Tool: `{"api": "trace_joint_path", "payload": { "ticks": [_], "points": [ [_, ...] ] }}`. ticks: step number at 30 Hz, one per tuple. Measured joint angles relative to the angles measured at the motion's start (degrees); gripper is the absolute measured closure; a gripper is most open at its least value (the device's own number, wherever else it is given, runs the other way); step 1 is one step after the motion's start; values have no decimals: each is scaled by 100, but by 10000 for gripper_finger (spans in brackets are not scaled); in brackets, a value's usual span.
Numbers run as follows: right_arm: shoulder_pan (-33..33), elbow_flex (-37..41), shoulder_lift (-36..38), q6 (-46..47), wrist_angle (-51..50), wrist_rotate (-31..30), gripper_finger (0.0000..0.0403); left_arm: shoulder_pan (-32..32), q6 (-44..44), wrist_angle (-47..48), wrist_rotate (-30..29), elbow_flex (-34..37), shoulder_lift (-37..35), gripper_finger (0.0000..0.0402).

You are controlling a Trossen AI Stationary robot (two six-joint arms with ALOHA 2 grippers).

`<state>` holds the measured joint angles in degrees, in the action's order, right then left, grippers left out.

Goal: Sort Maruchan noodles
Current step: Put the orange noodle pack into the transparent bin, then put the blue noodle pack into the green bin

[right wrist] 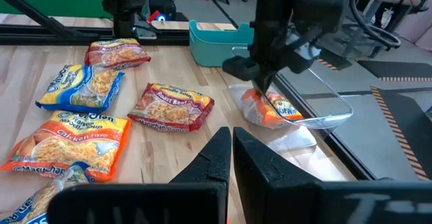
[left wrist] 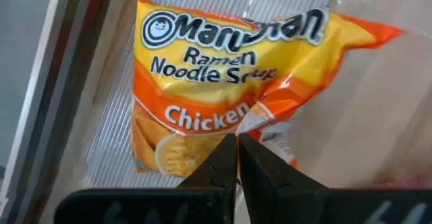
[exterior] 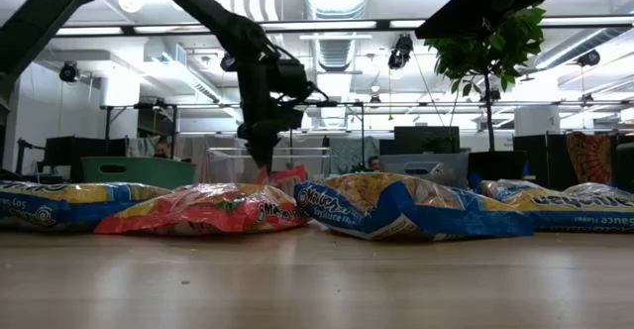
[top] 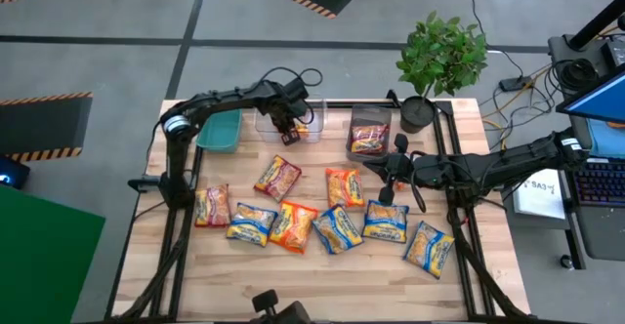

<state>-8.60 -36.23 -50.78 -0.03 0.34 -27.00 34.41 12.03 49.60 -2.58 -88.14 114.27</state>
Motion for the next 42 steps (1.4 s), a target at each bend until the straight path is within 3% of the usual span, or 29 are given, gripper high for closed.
{"api": "trace_joint_path", "payload": {
  "ticks": [4, 12, 20, 28, 32, 42],
  "points": [
    [0, 0, 0, -7, 0, 0, 394, -9, -19, 16, 2, -3, -100, 402],
    [0, 0, 0, 286, -3, 0, 394, -163, -178, 136, 5, -90, -954, 402],
    [-2, 2, -239, 1747, -114, 306, 394, -1424, -510, -535, 57, 811, -2272, 402],
    [-2, -33, -860, 3382, -146, 1233, 394, -3159, -1059, -1945, 69, 2445, -3486, 402],
    [-2, -300, -1263, 3799, -173, 1972, 394, -3811, -1388, -2331, 67, 3104, -3851, 401],
    [-219, -1381, -2697, 4549, -1467, 4046, 394, -4495, -2057, -3788, 25, 4152, -4044, 402]
  ]
}}
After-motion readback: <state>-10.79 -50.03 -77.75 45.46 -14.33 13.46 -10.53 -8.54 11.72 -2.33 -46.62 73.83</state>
